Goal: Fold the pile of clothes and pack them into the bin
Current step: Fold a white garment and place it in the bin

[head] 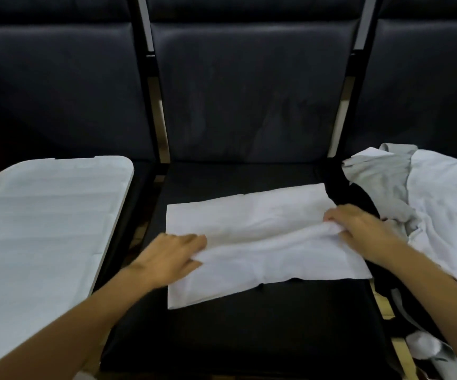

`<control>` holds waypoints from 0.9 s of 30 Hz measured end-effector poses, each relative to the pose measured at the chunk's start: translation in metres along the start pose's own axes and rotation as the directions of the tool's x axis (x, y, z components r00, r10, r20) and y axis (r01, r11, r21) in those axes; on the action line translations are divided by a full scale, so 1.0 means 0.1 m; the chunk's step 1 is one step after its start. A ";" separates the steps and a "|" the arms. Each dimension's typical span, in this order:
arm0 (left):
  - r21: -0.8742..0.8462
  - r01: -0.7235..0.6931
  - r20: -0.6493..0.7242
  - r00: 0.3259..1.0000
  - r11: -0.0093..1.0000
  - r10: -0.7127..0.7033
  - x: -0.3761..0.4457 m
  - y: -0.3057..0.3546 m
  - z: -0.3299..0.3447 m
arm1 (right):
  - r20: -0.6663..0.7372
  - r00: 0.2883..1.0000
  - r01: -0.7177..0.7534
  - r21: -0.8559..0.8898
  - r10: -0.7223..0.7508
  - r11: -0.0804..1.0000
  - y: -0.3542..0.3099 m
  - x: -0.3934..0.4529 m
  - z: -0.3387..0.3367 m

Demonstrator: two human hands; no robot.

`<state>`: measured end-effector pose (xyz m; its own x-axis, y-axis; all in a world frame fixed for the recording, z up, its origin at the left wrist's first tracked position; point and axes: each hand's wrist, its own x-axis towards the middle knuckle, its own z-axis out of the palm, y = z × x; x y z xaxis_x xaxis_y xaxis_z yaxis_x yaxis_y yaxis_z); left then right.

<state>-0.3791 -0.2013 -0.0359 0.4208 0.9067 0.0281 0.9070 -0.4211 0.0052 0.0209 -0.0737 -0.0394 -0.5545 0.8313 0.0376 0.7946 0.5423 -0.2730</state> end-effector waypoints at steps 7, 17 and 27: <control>-0.123 0.057 0.275 0.961 0.991 -0.021 -0.25 0.18 0.12 | 0.203 0.963 -0.150 -0.150 0.179 0.977 -0.13 -0.26 0.13; -0.145 0.045 0.005 0.999 0.988 -0.045 -0.28 0.09 0.18 | -0.074 0.997 -0.039 -0.078 0.033 0.996 -0.23 -0.27 0.13; -0.095 0.076 0.221 0.974 0.993 -0.053 -0.15 0.07 0.23 | 0.220 0.938 -0.310 0.186 0.268 0.932 -0.24 -0.61 0.11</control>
<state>-0.3789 -0.2172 -0.0590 0.3651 0.9106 -0.1938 0.9306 -0.3513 0.1025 0.0331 -0.1384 -0.0455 -0.3613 0.8984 -0.2495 0.8668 0.2250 -0.4451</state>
